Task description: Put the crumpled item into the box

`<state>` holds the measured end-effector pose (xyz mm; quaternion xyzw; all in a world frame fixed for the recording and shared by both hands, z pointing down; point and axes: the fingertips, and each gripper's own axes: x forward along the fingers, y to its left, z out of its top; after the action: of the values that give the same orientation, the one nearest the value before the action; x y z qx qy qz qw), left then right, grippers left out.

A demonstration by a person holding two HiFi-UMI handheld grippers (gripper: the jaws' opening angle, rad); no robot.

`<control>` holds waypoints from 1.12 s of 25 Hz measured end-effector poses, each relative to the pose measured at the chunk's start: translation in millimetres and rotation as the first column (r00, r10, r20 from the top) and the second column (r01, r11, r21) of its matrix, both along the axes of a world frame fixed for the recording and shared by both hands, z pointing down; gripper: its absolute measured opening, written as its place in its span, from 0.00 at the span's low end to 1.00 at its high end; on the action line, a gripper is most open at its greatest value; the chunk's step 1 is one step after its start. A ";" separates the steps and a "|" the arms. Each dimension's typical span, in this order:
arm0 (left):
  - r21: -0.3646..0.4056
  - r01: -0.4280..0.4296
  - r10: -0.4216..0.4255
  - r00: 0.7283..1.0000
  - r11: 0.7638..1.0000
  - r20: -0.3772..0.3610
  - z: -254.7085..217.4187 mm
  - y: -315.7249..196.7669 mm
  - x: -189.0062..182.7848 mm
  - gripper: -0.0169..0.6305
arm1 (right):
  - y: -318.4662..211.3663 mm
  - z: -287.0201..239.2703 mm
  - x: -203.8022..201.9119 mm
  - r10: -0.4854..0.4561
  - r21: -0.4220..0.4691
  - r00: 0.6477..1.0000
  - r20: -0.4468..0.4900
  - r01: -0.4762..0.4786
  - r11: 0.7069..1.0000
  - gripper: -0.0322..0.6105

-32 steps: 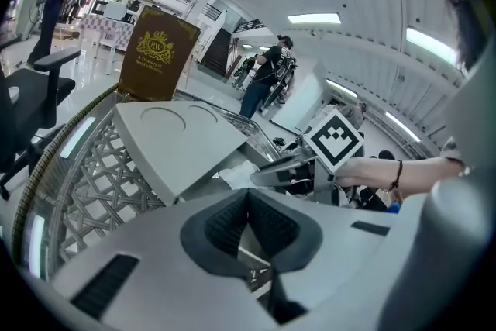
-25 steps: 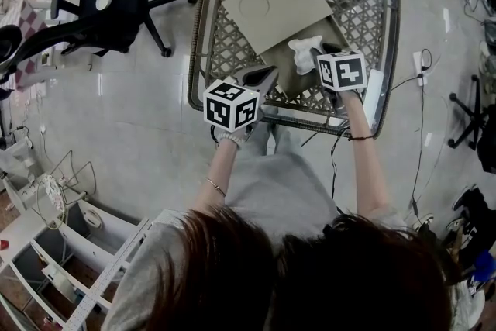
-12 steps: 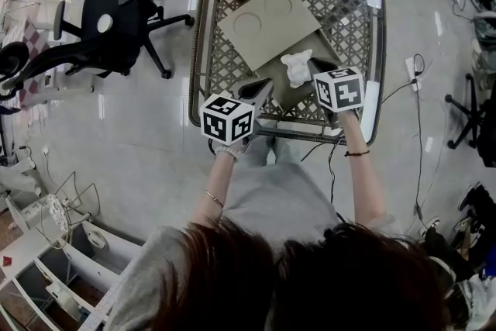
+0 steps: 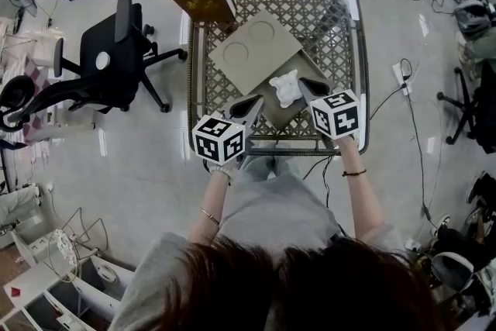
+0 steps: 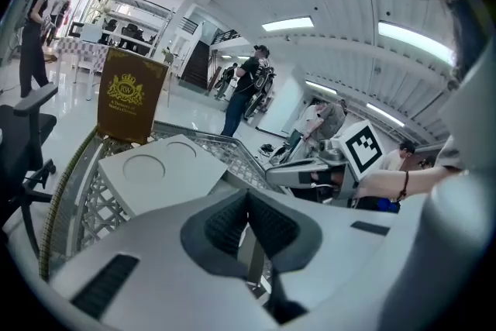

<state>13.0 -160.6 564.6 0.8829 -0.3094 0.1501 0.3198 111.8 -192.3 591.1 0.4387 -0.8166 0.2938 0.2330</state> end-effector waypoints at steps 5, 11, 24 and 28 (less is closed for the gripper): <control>0.039 -0.023 0.023 1.000 0.999 -0.006 -15.5 -1.9 0.8 0.05 | 3.8 -27.2 6.6 0.031 0.080 0.999 0.041 -0.034 0.996 0.08; 0.093 -0.038 0.040 0.999 0.995 -0.014 -36.0 -6.4 1.1 0.05 | 7.0 -58.7 9.5 0.065 0.155 0.993 0.100 -0.081 0.985 0.08; 0.255 -0.078 0.085 0.996 0.964 -0.016 -95.6 -11.0 2.3 0.05 | 12.8 -128.7 21.9 0.103 0.321 0.981 0.166 -0.153 0.934 0.08; 0.304 -0.070 0.081 0.996 0.950 -0.023 -113.5 -12.4 -1.3 0.05 | 14.1 -147.1 29.2 0.111 0.371 0.979 0.171 -0.168 0.913 0.08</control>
<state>11.7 -173.0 451.0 0.9351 -0.2893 0.0975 0.1799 140.9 -178.2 444.0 0.5102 -0.8397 0.1757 0.0608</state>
